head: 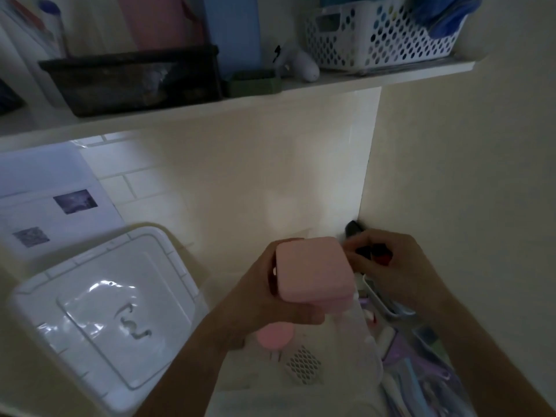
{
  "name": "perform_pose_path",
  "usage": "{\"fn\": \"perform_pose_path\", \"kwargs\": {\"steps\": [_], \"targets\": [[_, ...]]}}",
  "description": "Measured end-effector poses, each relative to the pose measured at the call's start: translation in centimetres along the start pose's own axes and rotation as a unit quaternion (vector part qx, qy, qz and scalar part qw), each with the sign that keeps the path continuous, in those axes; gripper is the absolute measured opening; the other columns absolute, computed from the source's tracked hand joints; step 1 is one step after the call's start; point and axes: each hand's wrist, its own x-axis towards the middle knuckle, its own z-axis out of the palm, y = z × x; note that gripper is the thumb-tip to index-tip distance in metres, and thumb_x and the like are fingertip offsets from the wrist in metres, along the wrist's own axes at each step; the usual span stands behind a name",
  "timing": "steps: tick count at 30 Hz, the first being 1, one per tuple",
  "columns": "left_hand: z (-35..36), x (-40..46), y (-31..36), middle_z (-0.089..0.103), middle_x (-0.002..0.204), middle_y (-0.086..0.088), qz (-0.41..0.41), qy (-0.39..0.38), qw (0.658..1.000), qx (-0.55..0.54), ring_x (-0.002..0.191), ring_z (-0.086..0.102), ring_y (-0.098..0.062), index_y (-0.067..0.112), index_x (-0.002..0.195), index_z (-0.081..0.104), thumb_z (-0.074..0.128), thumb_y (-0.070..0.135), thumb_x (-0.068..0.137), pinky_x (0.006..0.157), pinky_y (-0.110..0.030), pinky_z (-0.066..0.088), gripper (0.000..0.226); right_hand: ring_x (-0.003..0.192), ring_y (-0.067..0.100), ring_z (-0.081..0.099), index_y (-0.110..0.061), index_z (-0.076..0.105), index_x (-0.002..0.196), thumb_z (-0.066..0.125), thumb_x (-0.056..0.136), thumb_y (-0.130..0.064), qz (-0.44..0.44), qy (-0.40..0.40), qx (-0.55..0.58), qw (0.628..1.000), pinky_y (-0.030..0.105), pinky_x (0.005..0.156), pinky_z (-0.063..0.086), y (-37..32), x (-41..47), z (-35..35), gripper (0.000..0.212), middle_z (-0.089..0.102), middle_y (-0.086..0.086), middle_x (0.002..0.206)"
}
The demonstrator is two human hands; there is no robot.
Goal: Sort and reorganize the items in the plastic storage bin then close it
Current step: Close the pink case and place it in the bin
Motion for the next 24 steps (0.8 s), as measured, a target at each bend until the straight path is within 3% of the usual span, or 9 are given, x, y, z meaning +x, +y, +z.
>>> {"fn": "perform_pose_path", "kwargs": {"steps": [2,5,7,10,12,15,18,21,24], "targets": [[0.3,0.1,-0.1,0.061,0.132,0.0,0.01,0.018,1.0,0.01,0.122,0.06,-0.02,0.022,0.137,0.049,0.093,-0.003,0.058,0.087,-0.038,0.058,0.094,0.103,0.016,0.067,-0.028,0.067,0.116,0.083,0.074,-0.024,-0.031,-0.076,0.046,0.996,0.03,0.09,0.056,-0.6,-0.4,-1.4,0.045,0.069,-0.011,0.113],[0.5,0.1,-0.5,0.057,0.133,-0.005,0.008,0.025,1.0,-0.003,0.117,0.062,-0.024,0.03,0.14,0.045,0.092,-0.005,0.058,0.083,-0.04,0.059,0.101,0.117,0.012,0.057,-0.039,0.051,0.134,0.089,0.062,-0.045,-0.092,-0.205,-0.055,0.973,0.031,0.095,0.051,-1.6,-1.0,-2.1,0.082,0.055,-0.019,0.131],[0.7,0.1,-0.8,0.055,0.133,-0.014,0.007,0.014,0.999,-0.029,0.114,0.063,-0.031,0.039,0.145,0.033,0.09,-0.008,0.06,0.083,-0.049,0.06,0.113,0.113,0.007,0.058,-0.043,0.056,0.125,0.087,0.062,-0.051,-0.079,-0.197,-0.071,0.975,0.035,0.094,0.052,-1.6,-0.6,-1.6,0.07,0.057,-0.024,0.122],[0.9,0.1,-1.5,0.055,0.132,-0.025,0.032,-0.006,0.999,-0.037,0.119,0.059,-0.041,0.048,0.148,0.016,0.088,-0.009,0.063,0.093,-0.062,0.052,0.125,0.092,0.03,0.064,-0.036,0.07,0.108,0.079,0.069,-0.057,-0.034,-0.175,-0.025,0.984,0.052,0.081,0.055,-1.8,0.8,-1.4,0.045,0.068,-0.013,0.101],[1.2,0.0,-1.7,0.056,0.133,-0.023,0.037,-0.012,0.998,-0.049,0.124,0.056,-0.04,0.052,0.148,0.01,0.087,-0.009,0.065,0.095,-0.066,0.049,0.128,0.077,0.029,0.065,-0.028,0.075,0.093,0.071,0.07,-0.065,-0.002,-0.16,-0.002,0.987,0.048,0.071,0.055,-2.2,1.6,-1.1,0.044,0.069,-0.007,0.085],[1.6,-0.1,-2.1,0.056,0.135,-0.02,0.039,-0.012,0.997,-0.065,0.126,0.057,-0.038,0.056,0.148,0.008,0.083,-0.014,0.067,0.096,-0.066,0.049,0.13,0.057,0.02,0.043,-0.01,0.063,0.067,0.062,0.067,-0.08,0.08,-0.127,0.015,0.989,0.036,0.058,0.033,-2.5,2.4,-0.7,0.07,0.047,0.008,0.063],[1.8,-0.2,-2.4,0.057,0.137,-0.016,0.043,-0.007,0.996,-0.073,0.126,0.057,-0.035,0.057,0.149,0.01,0.08,-0.019,0.068,0.095,-0.057,0.053,0.13,0.056,0.02,0.036,-0.018,0.053,0.053,0.057,0.07,-0.082,0.139,-0.096,0.031,0.985,0.032,0.058,0.029,-2.9,2.9,-0.1,0.066,0.038,0.009,0.061],[1.9,-0.5,-2.9,0.058,0.136,-0.012,0.044,0.014,0.996,-0.082,0.125,0.059,-0.032,0.057,0.15,0.012,0.079,-0.019,0.069,0.093,-0.048,0.056,0.129,0.054,0.016,0.035,-0.02,0.046,0.056,0.053,0.076,-0.079,0.14,-0.092,0.032,0.985,0.027,0.059,0.03,-2.8,2.7,0.7,0.063,0.036,0.003,0.059],[1.7,-0.7,-3.4,0.061,0.132,-0.005,0.042,0.044,0.995,-0.08,0.124,0.061,-0.029,0.058,0.149,0.017,0.081,-0.017,0.068,0.091,-0.046,0.056,0.127,0.059,0.014,0.045,-0.003,0.049,0.073,0.049,0.079,-0.078,0.105,-0.041,0.012,0.994,0.029,0.064,0.037,-1.9,1.9,1.2,0.075,0.046,0.008,0.063]]}}
